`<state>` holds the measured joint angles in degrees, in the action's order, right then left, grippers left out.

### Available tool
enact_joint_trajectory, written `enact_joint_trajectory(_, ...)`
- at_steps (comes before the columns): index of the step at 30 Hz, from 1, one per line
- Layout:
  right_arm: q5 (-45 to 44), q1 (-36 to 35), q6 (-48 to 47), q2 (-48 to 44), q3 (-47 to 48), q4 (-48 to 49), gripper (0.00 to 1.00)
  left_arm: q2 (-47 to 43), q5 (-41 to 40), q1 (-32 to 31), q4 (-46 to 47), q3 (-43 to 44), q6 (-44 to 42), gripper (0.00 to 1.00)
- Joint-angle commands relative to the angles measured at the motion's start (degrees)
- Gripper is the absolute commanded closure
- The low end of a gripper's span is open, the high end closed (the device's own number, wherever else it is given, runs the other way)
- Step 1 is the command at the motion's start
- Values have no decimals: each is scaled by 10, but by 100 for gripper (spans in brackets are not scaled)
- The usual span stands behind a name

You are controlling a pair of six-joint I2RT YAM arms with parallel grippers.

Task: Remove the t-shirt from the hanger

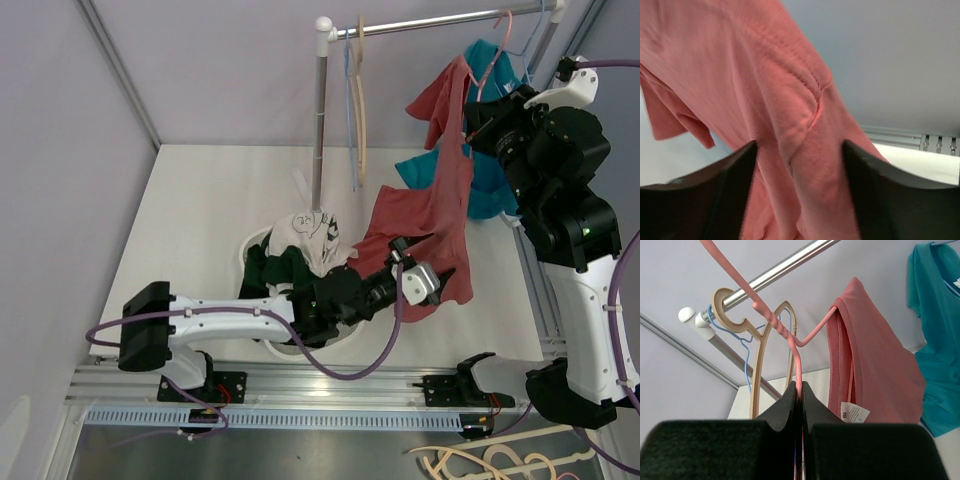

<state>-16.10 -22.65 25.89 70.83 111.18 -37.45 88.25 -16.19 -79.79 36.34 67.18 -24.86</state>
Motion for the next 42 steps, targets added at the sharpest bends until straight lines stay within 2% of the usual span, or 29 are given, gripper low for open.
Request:
enact_joint_trajectory(1, 9, -5, -4, -4, 25, 41, 100, 15, 55, 32, -52, 55, 68, 33)
enact_joint_trajectory(2, 12, -5, -3, -3, 37, 37, 100, 20, 64, 42, -64, 59, 74, 40)
enact_joint_trajectory(3, 12, -5, -4, 1, 41, 34, 100, 28, 71, 46, -84, 66, 82, 61)
enact_joint_trajectory(6, 10, -5, -8, 4, 44, 35, 100, 46, 85, 50, -123, 97, 76, 99)
enact_joint_trajectory(9, 0, -5, -14, 12, 41, 38, 100, 39, 95, 43, -140, 104, 73, 99)
enact_joint_trajectory(12, -17, -5, -26, 26, 37, 45, 100, 5, 70, 12, -107, 80, 45, 99)
enact_joint_trajectory(16, -33, -4, -36, 48, 38, 61, 100, -26, 46, -49, -117, 77, 27, 99)
enact_joint_trajectory(25, -45, 3, -51, 110, 88, 68, 100, -25, 7, -131, -73, 33, 12, 99)
enact_joint_trajectory(29, -36, 11, -50, 123, 109, 61, 100, -9, 12, -137, -79, 26, 34, 99)
enact_joint_trajectory(32, -23, 20, -46, 131, 133, 48, 100, 4, 39, -137, -62, -2, 89, 99)
enact_joint_trajectory(35, -18, 22, -49, 134, 156, 34, 100, 10, 16, -137, 42, -70, 118, 99)
enact_joint_trajectory(42, 18, 26, -47, 120, 198, -16, 100, 5, -42, -97, 30, -80, 150, 99)
